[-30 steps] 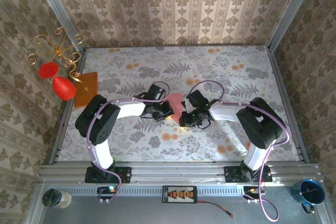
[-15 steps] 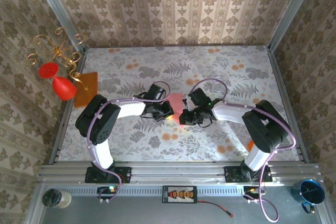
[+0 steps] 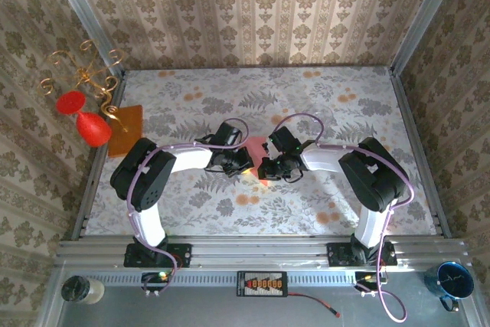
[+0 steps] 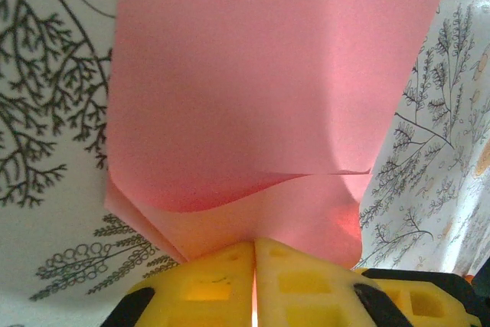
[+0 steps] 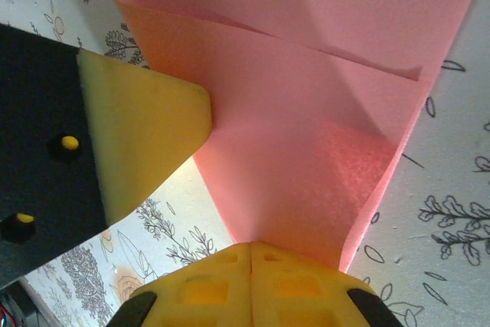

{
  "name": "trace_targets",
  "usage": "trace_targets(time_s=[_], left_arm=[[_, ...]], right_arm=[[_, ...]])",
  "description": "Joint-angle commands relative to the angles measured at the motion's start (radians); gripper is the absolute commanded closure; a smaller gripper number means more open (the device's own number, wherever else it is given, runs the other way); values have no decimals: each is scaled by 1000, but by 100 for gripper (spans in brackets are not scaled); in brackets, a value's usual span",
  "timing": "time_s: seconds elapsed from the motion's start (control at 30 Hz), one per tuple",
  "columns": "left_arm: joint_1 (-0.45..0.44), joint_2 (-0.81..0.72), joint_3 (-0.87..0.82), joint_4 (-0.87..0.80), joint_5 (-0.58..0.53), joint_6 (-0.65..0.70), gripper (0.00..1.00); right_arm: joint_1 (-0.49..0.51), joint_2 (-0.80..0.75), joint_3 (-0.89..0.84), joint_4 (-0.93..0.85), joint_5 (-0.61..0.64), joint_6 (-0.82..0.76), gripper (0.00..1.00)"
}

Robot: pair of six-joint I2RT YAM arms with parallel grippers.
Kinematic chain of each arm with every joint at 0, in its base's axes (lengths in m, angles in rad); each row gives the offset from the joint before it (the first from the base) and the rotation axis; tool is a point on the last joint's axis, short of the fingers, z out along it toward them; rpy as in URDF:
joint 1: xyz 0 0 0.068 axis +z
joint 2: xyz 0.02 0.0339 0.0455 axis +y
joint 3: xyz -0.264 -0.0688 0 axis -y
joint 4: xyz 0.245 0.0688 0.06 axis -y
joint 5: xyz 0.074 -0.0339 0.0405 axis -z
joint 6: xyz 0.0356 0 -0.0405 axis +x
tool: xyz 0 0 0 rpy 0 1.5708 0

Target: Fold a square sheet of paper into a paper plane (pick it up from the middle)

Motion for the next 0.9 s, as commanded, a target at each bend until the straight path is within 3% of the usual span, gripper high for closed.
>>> trace_targets(time_s=[0.0, 0.43, 0.87], left_arm=[[-7, -23, 12, -11, -23, 40, 91], [-62, -31, -35, 70, -14, 31, 92], [-12, -9, -71, 61, -74, 32, 92]], right_arm=[[-3, 30, -7, -56, 35, -4, 93], [-2, 44, -3, -79, 53, 4, 95], [-2, 41, -40, -128, 104, 13, 95]])
